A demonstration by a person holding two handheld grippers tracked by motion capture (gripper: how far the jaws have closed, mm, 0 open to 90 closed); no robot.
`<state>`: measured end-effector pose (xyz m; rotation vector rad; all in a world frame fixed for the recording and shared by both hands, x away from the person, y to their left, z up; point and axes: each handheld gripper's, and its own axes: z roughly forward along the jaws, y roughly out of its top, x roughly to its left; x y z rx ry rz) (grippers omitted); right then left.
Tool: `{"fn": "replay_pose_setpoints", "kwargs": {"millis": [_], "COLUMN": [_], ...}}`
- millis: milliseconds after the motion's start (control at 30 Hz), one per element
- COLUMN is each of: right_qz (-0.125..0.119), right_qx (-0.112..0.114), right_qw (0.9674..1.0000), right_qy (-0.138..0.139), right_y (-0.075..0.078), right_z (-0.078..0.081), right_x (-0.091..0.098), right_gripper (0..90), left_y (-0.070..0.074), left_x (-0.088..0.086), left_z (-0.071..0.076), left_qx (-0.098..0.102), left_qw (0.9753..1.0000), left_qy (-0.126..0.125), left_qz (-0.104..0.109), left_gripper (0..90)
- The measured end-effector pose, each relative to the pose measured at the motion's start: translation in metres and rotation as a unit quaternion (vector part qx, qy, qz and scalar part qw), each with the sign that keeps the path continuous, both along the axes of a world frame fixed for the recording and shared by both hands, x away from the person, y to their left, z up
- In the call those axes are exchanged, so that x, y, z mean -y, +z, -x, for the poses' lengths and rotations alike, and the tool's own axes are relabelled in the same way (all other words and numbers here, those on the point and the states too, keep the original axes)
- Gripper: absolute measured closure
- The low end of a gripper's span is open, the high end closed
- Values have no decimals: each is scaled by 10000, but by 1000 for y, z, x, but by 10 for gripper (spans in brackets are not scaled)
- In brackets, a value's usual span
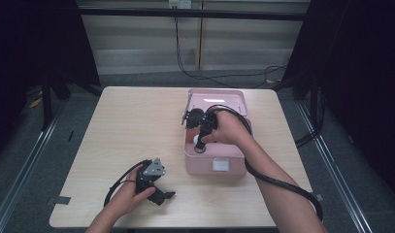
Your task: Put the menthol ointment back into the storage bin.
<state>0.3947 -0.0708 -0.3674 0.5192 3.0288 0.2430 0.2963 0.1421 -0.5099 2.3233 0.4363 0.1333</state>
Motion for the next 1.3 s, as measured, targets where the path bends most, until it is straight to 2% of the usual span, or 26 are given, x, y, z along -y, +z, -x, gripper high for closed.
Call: {"fn": "replay_pose_setpoints", "kwargs": {"millis": [200,400,1300], "right_qz": [33,46,270], "right_qx": [-43,12,-25], "right_qw": [10000,10000,9994], "right_qy": [-9,-36,197], "right_y": [-5,-11,-33], "right_z": [-2,-4,-3], "right_x": [-2,-4,-27], "right_gripper": [509,509,509], "left_y": [0,0,0], "left_x": [0,0,0], "left_z": [0,0,0], "left_qx": [-1,-1,0], "left_qw": [10000,10000,10000], "left_qy": [0,0,-2], "left_qz": [0,0,-3], "left_gripper": [0,0,0]}}
